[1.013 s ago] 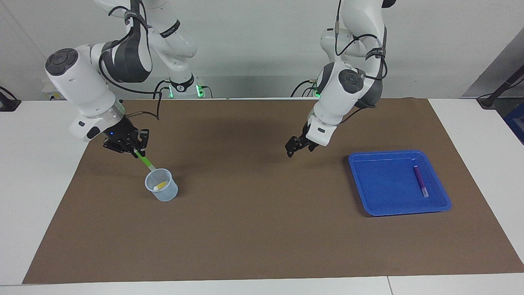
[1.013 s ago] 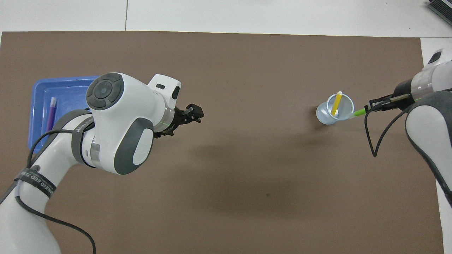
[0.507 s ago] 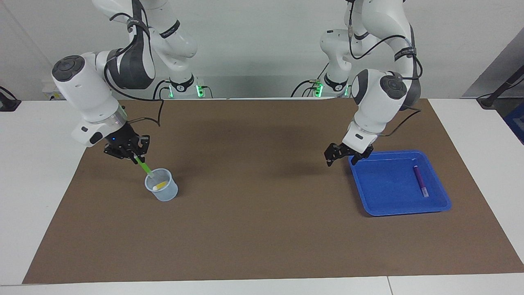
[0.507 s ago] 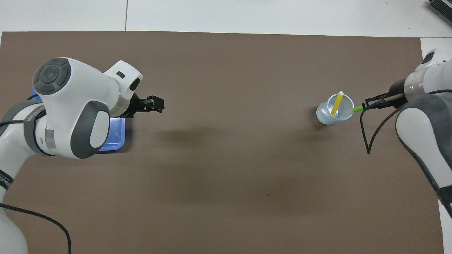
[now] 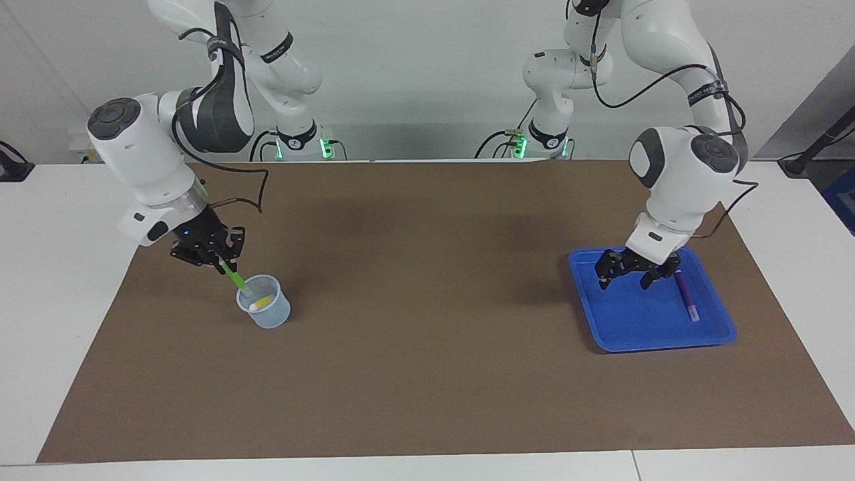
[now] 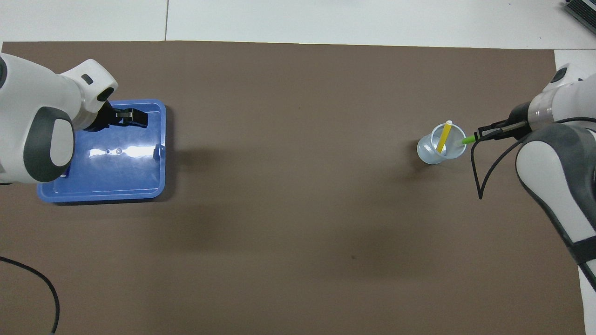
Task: Transfer and insert pens with both arms
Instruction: 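Insert the green pen into the cup while the left gripper reaches the tray, then grasp the purple pen in the blue tray with the left gripper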
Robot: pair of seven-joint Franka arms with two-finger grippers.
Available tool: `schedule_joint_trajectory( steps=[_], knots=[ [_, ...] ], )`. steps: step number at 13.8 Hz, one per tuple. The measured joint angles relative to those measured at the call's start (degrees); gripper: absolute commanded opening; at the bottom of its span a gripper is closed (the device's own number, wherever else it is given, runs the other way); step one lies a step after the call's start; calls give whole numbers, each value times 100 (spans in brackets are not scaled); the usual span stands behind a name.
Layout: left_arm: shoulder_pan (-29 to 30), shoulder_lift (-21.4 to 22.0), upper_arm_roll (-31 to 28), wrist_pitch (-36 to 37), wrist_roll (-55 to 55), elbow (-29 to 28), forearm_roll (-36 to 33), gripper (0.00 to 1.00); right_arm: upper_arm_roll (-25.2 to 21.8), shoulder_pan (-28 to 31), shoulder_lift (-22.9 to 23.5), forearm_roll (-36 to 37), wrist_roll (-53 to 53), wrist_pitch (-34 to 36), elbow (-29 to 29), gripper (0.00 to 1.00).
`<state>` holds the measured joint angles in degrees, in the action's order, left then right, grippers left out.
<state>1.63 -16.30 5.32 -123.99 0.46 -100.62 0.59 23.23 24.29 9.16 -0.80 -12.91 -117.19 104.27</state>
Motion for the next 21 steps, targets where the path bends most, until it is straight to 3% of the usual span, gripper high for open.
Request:
schedule_joint_trajectory(
  steps=[5,6,7,8,14,17,21],
  knots=[
    [531,-519,0,-63,588,387,-174,91,12,-14,112,0,0,-604,363,0],
    [694,-613,1,-123,768,411,-174,90,12,-14,122,0,0,-678,420,9],
    [796,-674,2,-151,870,430,-174,90,12,-14,123,0,0,-723,462,60],
    [848,-707,5,-215,979,432,-175,89,12,-14,123,0,0,-760,494,100],
    [1245,-889,1,-425,1776,358,-202,85,17,-14,108,0,156,-734,500,100],
    [1328,-918,0,-427,1848,346,-352,79,49,-14,-100,0,376,-271,396,100],
    [1441,-933,7,-436,1901,312,-576,76,77,-15,-794,-42,438,744,260,100]
  ],
)
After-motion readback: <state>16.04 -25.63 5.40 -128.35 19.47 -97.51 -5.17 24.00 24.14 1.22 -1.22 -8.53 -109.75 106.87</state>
